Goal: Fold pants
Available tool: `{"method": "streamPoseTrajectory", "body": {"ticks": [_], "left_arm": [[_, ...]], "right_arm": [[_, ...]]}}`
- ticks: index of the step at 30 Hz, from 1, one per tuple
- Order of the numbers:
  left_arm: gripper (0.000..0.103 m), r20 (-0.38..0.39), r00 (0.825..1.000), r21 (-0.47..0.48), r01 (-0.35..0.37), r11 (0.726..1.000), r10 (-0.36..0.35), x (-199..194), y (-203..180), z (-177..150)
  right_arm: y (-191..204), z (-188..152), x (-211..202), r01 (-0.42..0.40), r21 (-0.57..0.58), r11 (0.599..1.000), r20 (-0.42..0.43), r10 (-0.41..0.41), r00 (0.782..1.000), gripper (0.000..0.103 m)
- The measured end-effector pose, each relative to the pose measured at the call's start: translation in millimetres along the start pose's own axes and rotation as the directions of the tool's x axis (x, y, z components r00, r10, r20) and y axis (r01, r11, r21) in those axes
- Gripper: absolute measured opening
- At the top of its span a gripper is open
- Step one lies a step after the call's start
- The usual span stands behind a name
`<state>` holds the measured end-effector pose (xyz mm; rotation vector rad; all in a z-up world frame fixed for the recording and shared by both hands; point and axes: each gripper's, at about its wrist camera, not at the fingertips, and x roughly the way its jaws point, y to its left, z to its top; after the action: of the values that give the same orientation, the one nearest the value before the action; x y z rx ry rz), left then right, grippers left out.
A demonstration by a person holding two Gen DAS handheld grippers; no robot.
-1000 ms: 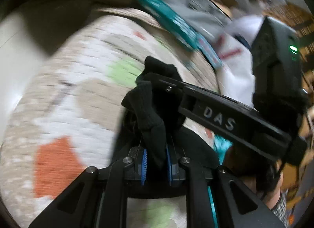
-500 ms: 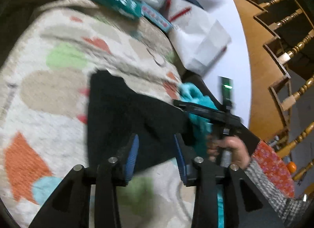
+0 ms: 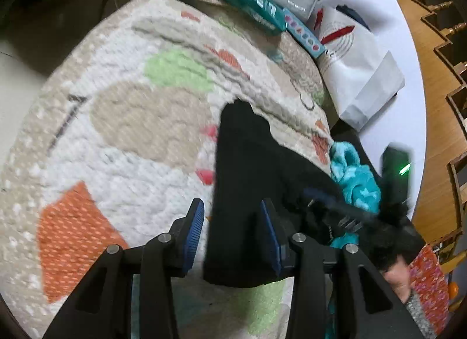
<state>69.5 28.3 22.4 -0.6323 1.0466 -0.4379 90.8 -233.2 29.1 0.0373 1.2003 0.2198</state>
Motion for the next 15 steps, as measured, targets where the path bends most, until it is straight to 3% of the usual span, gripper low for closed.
{"method": "streamPoseTrajectory", "body": {"ticks": [2, 4, 5, 6, 8, 9, 10, 11, 12, 13, 15], "left_arm": [[0.044, -0.016, 1.000, 0.022, -0.007, 1.000, 0.008, 12, -7, -2], [0.049, -0.016, 0.999, 0.073, -0.038, 0.997, 0.039, 21, -17, -7], [0.050, -0.012, 0.998, 0.097, -0.057, 0.994, 0.059, 25, -22, -9], [0.050, -0.006, 0.997, 0.119, -0.079, 0.990, 0.080, 28, -26, -12], [0.048, -0.012, 0.992, 0.147, -0.126, 0.981, 0.129, 33, -31, -16], [0.027, -0.022, 0.988, 0.165, -0.148, 0.975, 0.154, 35, -33, -18], [0.015, -0.034, 0.983, 0.185, -0.171, 0.968, 0.180, 37, -34, -19], [0.014, -0.046, 0.982, 0.189, -0.173, 0.967, 0.185, 38, -34, -20], [0.012, -0.045, 0.981, 0.183, -0.176, 0.967, 0.187, 36, -33, -20], [0.010, -0.048, 0.981, 0.172, -0.179, 0.969, 0.189, 33, -32, -18], [0.010, -0.047, 0.981, 0.149, -0.181, 0.972, 0.190, 27, -28, -15]], "right_arm": [[7, 12, -12, -0.025, -0.006, 1.000, 0.049, 0.025, 0.998, 0.053], [24, 34, -22, -0.030, -0.062, 0.998, 0.096, 0.036, 0.995, 0.075], [34, 45, -23, -0.032, -0.091, 0.995, 0.108, 0.041, 0.993, 0.080], [48, 60, -18, -0.044, -0.129, 0.991, 0.098, 0.057, 0.994, 0.085], [72, 81, 1, -0.043, -0.177, 0.983, 0.044, 0.052, 0.998, 0.085], [81, 85, 10, -0.030, -0.197, 0.980, 0.021, 0.034, 0.999, 0.085], [91, 90, 26, -0.024, -0.224, 0.974, -0.022, 0.019, 1.000, 0.084], [99, 93, 42, -0.024, -0.240, 0.970, -0.067, 0.008, 0.998, 0.079], [100, 91, 51, -0.021, -0.241, 0.970, -0.106, -0.005, 0.994, 0.040], [101, 90, 65, -0.014, -0.226, 0.974, -0.158, -0.022, 0.987, 0.022], [106, 86, 67, 0.008, -0.219, 0.976, -0.148, -0.042, 0.988, 0.021]]}}
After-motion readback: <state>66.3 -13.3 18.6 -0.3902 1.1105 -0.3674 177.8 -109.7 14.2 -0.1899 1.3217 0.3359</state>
